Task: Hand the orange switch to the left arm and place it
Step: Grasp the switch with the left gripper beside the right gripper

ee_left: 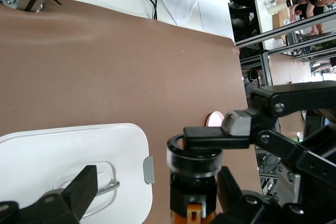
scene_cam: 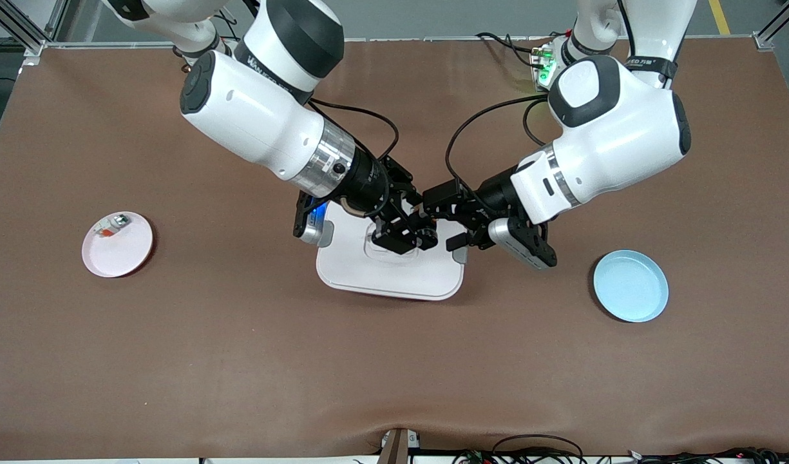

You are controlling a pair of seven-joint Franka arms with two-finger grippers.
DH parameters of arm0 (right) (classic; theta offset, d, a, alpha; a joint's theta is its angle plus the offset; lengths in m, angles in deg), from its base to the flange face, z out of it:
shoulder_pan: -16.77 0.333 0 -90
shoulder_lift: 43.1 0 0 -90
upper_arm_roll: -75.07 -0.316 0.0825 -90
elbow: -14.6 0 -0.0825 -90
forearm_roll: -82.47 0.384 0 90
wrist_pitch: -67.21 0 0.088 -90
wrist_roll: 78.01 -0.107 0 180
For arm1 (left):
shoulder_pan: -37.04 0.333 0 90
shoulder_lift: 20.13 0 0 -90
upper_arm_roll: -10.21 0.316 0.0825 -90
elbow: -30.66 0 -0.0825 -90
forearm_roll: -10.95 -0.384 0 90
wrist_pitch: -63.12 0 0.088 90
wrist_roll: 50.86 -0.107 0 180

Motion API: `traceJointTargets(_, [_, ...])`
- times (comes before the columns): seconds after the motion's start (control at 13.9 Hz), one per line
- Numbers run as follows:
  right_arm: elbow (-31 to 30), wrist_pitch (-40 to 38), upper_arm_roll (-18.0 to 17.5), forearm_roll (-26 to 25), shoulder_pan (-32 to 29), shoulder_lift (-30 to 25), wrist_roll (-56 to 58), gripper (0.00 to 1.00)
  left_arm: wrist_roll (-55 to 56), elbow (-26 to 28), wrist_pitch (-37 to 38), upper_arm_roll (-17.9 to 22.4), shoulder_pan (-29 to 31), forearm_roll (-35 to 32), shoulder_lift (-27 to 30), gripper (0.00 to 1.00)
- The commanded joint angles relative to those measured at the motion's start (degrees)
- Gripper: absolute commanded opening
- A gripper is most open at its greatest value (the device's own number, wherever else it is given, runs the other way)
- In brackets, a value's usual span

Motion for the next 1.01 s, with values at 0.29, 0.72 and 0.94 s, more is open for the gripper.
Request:
traceJointTargets(0.29, [2.4, 2.5, -0.4, 1.2, 0.1, 1.7, -0.9, 0.00, -1.4, -0.6, -1.5, 0.0, 0.2, 7.4, -0.8, 1.00])
traceJointTargets(0.72, [2.6, 2.7, -0.4, 1.2, 0.1, 1.7, -0.9, 0.00, -7.8, -0.6, -1.5, 0.1, 0.3, 7.2, -1.0, 1.00])
traceJointTargets(0.94, [2.6, 2.7, -0.4, 1.3, -0.1, 1.7, -0.8, 0.00, -8.2, -0.6, -1.5, 0.1, 0.3, 6.9, -1.0, 1.00])
